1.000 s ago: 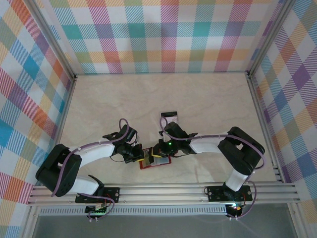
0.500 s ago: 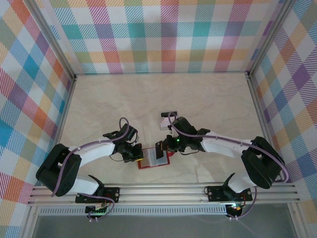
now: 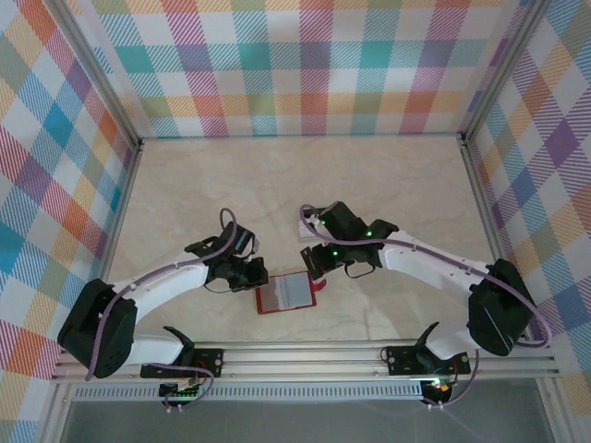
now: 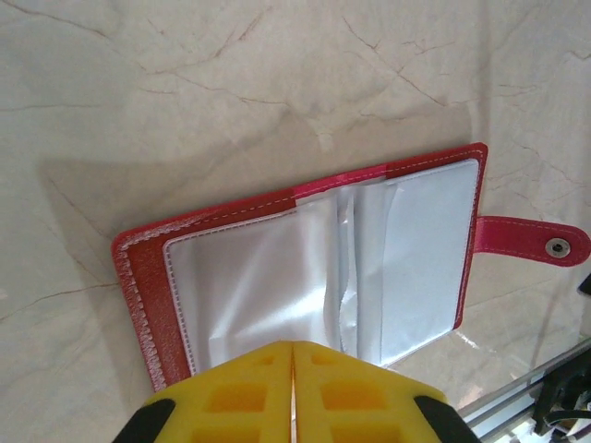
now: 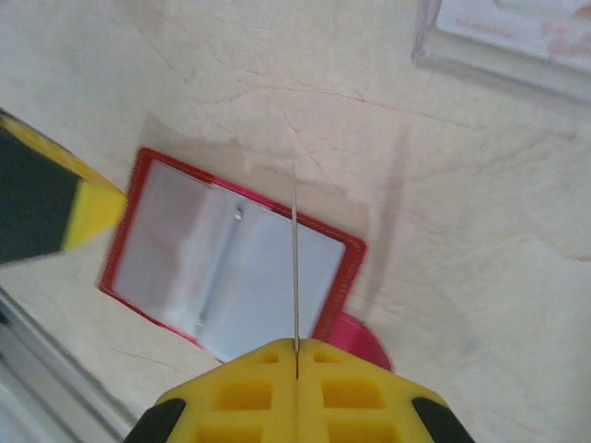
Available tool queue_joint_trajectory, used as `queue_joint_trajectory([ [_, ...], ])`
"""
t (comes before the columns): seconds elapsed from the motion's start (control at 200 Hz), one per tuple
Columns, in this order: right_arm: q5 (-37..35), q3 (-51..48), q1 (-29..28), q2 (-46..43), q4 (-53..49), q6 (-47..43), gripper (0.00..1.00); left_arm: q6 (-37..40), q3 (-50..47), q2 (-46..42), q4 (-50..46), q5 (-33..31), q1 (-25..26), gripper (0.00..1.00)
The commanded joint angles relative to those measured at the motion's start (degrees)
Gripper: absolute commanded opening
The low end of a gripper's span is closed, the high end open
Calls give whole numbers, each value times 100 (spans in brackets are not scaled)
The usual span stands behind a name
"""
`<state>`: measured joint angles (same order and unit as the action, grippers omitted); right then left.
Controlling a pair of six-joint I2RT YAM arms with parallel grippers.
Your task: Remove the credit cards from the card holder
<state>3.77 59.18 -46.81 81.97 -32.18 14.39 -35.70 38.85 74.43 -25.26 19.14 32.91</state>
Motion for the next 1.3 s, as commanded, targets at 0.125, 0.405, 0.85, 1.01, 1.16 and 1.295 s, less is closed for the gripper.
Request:
queue_joint_trajectory([
  [0.125,-880,538,49,325,-878,-3635,0,119,92,-222,-409,-409,-21,10],
  [0.405,-1071,980,299,680,-1088,-6347,0,109,-25,-424,-593,-686,-30,12],
  [0.85,-892,2935,889,2112,-1677,-7887,0,-116,-333,-938,-827,-1043,-30,14],
  [1.01,-935,3635,1021,2657,-1962,-8071,0,-205,-378,-1053,-858,-1105,-30,14],
  [1.16,-940,4051,1076,3001,-2081,-8211,0,-203,-343,-1054,-925,-1131,-30,14],
  [1.295,-940,4236,1129,3216,-2073,-8301,0,-219,-334,-1054,-937,-1158,-34,14],
])
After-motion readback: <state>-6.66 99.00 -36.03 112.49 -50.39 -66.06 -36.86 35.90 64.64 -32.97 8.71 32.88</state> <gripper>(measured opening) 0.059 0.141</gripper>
